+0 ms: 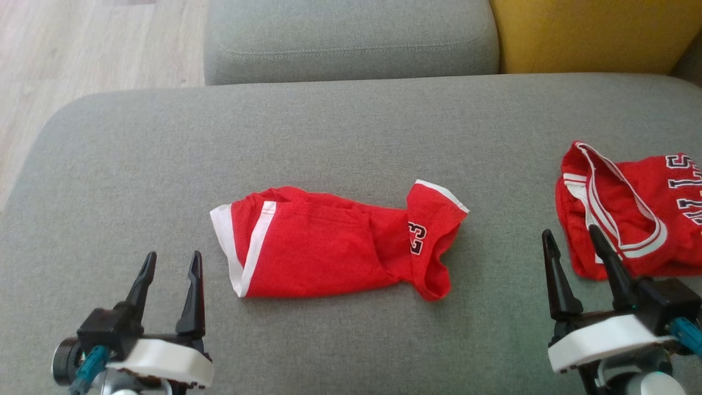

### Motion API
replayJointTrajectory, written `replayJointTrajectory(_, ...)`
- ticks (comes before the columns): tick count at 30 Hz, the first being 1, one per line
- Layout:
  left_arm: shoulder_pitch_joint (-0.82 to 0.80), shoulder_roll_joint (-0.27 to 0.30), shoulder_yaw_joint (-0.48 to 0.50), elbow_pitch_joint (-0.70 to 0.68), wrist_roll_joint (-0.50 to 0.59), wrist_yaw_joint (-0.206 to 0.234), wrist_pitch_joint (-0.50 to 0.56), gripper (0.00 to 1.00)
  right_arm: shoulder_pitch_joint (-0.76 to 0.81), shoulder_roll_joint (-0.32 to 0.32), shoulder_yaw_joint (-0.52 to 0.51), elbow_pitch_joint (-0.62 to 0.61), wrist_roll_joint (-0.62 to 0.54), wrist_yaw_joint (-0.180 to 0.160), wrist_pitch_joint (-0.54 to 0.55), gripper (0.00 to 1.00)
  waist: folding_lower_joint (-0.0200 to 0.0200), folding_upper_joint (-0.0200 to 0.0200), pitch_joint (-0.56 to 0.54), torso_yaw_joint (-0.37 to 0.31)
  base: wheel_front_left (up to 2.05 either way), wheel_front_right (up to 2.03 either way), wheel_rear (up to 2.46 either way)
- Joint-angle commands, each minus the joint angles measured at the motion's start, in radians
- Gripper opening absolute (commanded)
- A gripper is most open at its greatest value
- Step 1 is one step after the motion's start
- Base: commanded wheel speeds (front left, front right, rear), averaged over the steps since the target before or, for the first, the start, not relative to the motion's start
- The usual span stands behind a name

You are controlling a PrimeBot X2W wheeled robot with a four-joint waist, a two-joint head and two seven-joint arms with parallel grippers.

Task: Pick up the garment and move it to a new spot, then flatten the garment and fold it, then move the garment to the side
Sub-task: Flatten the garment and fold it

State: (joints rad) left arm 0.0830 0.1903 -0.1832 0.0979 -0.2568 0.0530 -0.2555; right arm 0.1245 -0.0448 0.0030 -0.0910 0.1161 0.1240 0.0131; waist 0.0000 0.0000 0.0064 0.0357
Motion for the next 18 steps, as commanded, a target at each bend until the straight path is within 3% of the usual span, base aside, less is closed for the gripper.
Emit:
replayJointTrajectory(1,-0.034,0.02,0.031,-0.037,-0.005,0.003,0.002,1.0,-0.017,-0.005,0.022,-0.044,0.008,0.007,0.004,1.0,0.0,0.0,-0.002,-0.001,0.0,0.0,0.0)
replayJointTrajectory(18,-0.04,0.024,0.019,-0.043,-0.012,0.011,0.002,1.0,-0.01,-0.005,0.021,-0.05,0.012,0.007,0.008,1.0,0.0,0.0,0.0,0.004,0.0,0.0,0.0)
